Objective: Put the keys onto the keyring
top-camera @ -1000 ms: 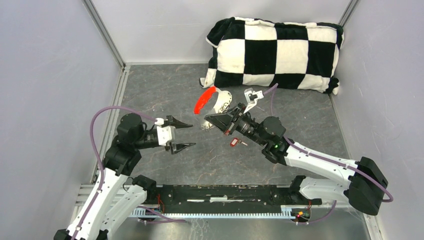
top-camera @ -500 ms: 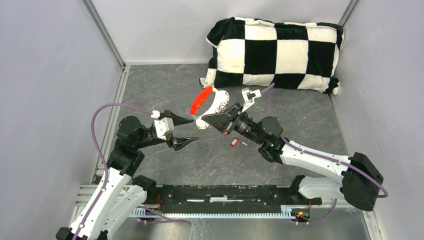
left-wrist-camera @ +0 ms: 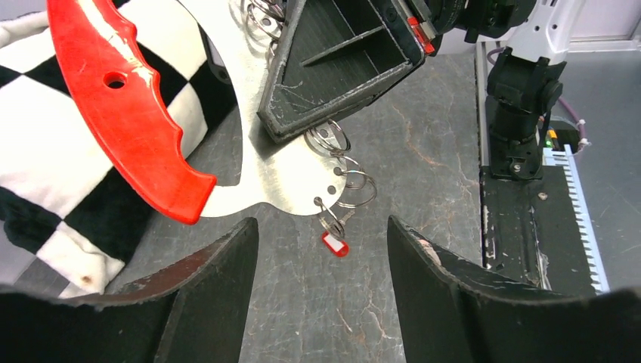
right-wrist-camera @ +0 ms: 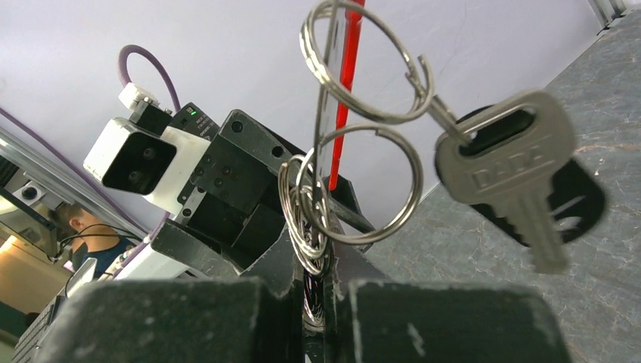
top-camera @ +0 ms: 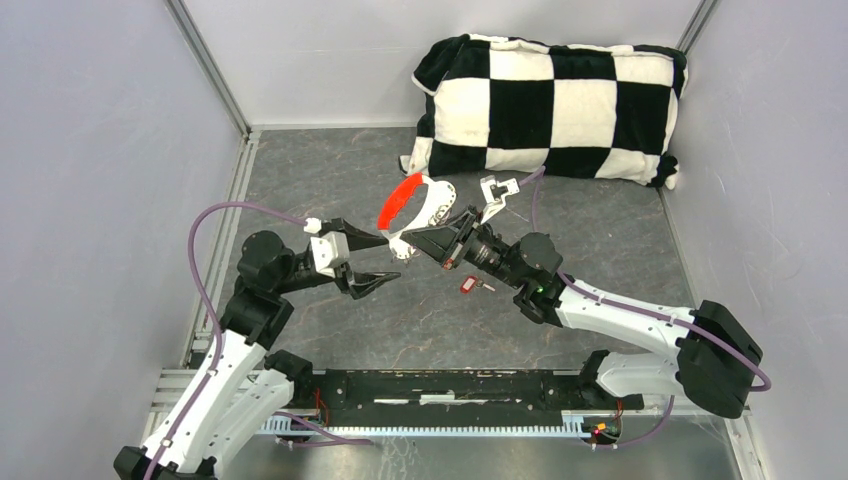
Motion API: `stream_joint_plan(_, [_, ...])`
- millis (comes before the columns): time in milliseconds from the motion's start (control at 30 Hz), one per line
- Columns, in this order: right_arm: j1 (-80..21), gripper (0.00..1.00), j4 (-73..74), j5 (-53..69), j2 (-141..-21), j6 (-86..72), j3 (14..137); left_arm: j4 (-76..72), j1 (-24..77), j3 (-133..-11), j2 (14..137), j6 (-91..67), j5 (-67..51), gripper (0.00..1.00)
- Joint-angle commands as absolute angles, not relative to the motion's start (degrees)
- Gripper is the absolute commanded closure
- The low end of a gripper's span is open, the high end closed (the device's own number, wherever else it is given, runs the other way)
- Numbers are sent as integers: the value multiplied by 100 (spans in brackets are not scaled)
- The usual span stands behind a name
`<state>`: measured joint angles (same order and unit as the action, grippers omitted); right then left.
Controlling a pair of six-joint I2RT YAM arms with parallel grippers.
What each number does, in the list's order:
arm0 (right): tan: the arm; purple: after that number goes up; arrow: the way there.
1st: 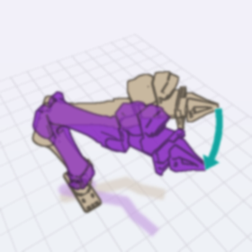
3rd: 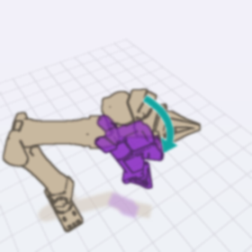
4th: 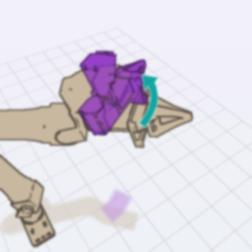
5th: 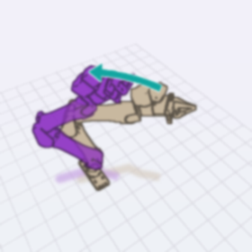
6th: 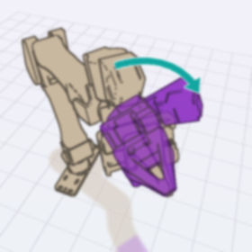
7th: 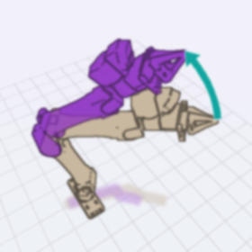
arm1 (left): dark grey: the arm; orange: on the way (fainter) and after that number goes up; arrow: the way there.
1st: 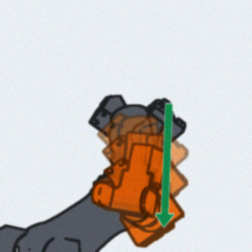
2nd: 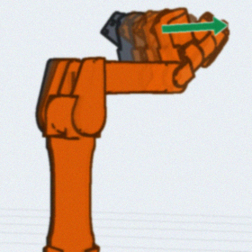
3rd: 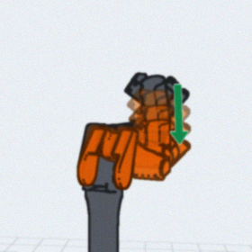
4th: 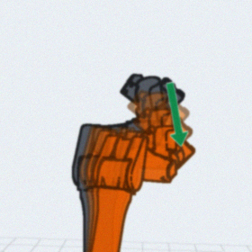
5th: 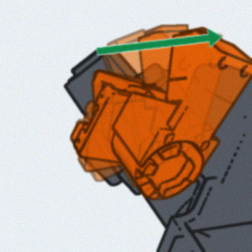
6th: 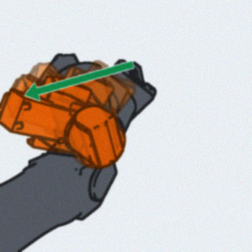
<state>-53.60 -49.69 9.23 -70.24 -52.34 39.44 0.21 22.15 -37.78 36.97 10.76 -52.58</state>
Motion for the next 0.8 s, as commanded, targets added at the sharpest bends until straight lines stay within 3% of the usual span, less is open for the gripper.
stream_joint_plan(0, [-5370,100,-5414,971,-7005,-5272,3946,-378,2288,-3737,3778,702,-5423,32])
stream_joint_plan(333, [-5393,100,-5423,971,-7002,-5256,3942,-255,2329,-3691,3796,824,-5292,46])
stream_joint_plan(533, [-5403,100,-5432,961,-6991,-5265,3911,-307,2332,-3744,3858,778,-5212,62])
stream_joint_plan(767, [-5410,100,-5423,910,-6948,-5274,3860,-49,2332,-3767,3805,1059,-5188,89])
